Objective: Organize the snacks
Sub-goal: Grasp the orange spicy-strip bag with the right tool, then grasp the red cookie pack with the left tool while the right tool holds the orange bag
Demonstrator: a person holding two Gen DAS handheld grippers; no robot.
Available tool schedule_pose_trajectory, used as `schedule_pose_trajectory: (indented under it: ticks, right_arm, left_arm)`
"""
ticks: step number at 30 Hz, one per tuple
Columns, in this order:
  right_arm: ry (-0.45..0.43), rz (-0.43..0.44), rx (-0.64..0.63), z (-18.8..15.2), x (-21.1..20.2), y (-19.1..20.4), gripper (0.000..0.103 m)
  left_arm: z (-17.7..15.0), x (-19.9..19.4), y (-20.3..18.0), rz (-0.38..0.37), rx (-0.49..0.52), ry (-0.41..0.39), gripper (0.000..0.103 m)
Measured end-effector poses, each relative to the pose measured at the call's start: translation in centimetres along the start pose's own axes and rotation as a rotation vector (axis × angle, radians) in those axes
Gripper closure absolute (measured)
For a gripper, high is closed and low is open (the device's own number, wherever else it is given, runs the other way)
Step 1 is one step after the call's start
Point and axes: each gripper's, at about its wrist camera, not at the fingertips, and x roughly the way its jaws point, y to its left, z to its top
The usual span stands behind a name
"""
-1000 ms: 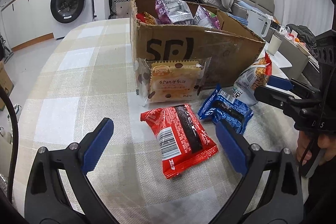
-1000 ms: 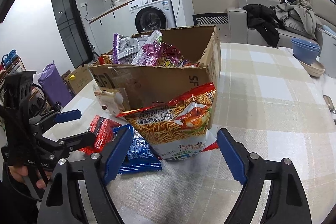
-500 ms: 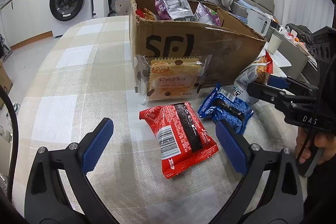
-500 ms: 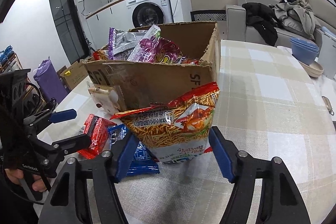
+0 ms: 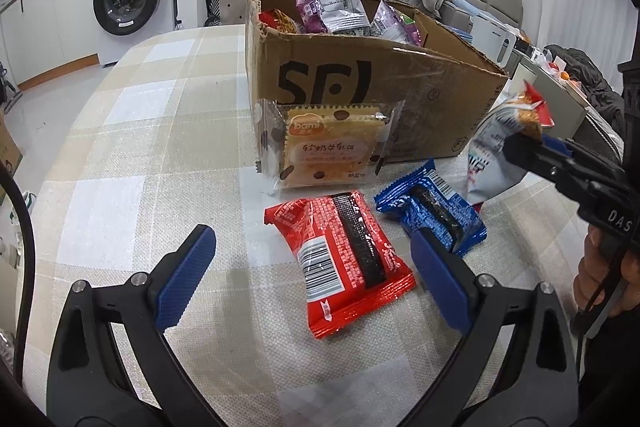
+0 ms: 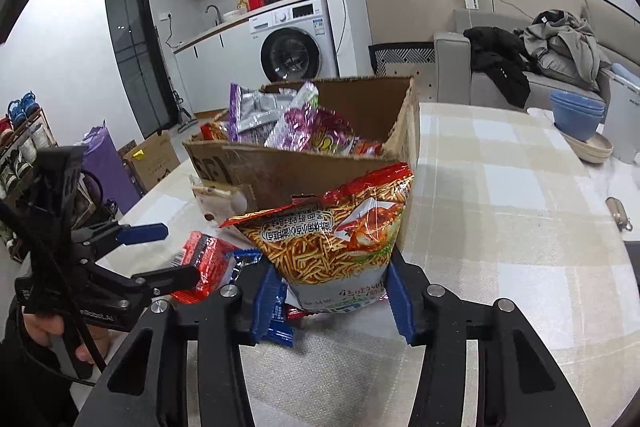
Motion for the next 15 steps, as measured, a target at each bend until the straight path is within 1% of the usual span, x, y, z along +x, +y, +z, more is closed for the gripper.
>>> schedule_pose_trajectory:
  ticks: [4, 6, 9, 12, 15]
  right_arm:
    - [-0.025, 0.005, 0.003, 0.4, -0.9, -0.2, 0.054]
    - [-0.029, 0.01, 0.004, 0.4, -1.2, -0.2, 0.054]
    - [-0.031, 0.015, 0.005, 0.5, -1.3, -0.3, 0.054]
    - [-0.031, 0.012, 0.005, 0.6, -1.4, -0.3, 0.054]
    - [-0.032, 0.007, 0.003, 0.6, -1.4, -0.3, 0.054]
  left_arm:
    - [0.0, 0.7, 0.5, -0.063, -0.068, 0.041, 0.005]
    - [0.0, 1.1, 0.6, -0.046, -0.087, 0.057, 0.005]
    - [0.2, 1.6, 0.5, -0.015, -0.086, 0.065, 0.006]
    - [0.3, 2.2, 0.3, 0.042, -0.068, 0.084, 0.01]
    - [0.2, 2.2, 0.3, 0.055, -0.07, 0.079, 0.01]
